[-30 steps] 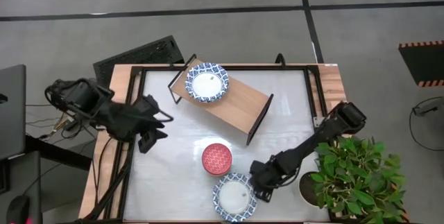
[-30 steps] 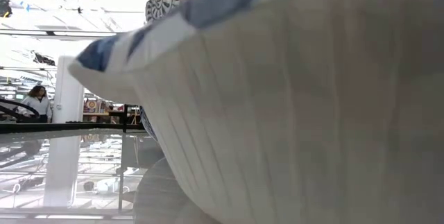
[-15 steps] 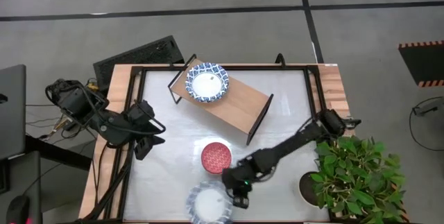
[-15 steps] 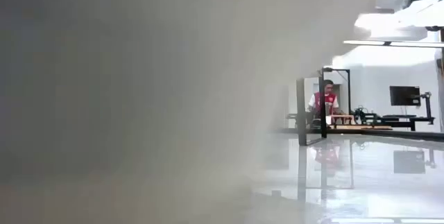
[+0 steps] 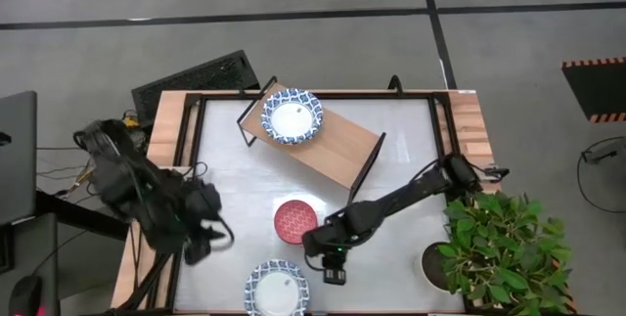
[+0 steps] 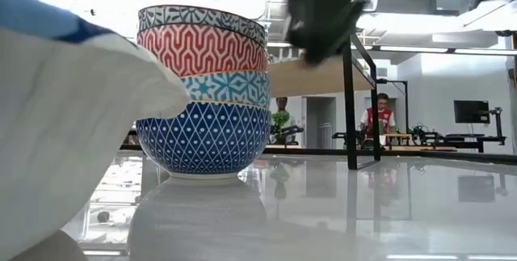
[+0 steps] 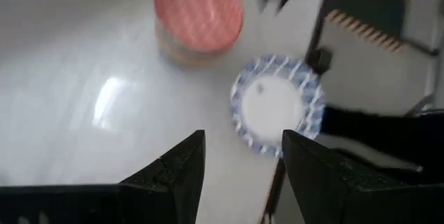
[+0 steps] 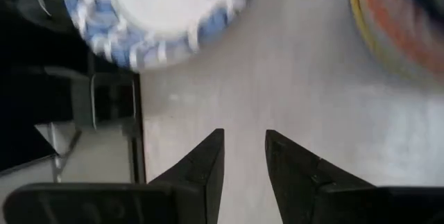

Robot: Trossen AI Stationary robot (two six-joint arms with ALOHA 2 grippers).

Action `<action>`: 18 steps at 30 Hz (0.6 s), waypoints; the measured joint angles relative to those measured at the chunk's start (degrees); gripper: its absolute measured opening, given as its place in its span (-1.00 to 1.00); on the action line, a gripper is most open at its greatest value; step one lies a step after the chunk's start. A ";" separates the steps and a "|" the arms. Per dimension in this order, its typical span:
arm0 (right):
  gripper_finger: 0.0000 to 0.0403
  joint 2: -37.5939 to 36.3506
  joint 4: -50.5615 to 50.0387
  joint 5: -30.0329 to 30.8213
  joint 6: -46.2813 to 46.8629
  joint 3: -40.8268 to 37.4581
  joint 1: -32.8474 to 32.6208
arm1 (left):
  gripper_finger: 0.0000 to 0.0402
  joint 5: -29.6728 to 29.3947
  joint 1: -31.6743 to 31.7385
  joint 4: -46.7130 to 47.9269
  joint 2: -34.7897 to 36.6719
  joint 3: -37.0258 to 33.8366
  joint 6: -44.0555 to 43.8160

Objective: Place and stack bowls onto a shelf
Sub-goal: Stack the white bowl on top of the white bowl on the shelf

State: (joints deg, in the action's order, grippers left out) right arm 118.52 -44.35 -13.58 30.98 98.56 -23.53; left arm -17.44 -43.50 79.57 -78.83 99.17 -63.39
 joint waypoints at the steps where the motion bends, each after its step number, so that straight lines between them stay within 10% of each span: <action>1: -0.35 -0.40 -0.24 0.01 0.73 0.11 -0.29 | -0.12 0.24 -0.84 -0.06 -0.86 -1.42 -2.08; 18: -0.35 -9.67 -13.91 14.60 15.99 -0.02 -9.58 | 0.07 0.53 -7.00 -36.75 0.44 -39.46 -20.75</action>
State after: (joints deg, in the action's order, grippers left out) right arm 108.85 -58.26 1.01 46.97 98.54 -33.11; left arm -16.92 -50.50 42.82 -78.39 59.72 -84.14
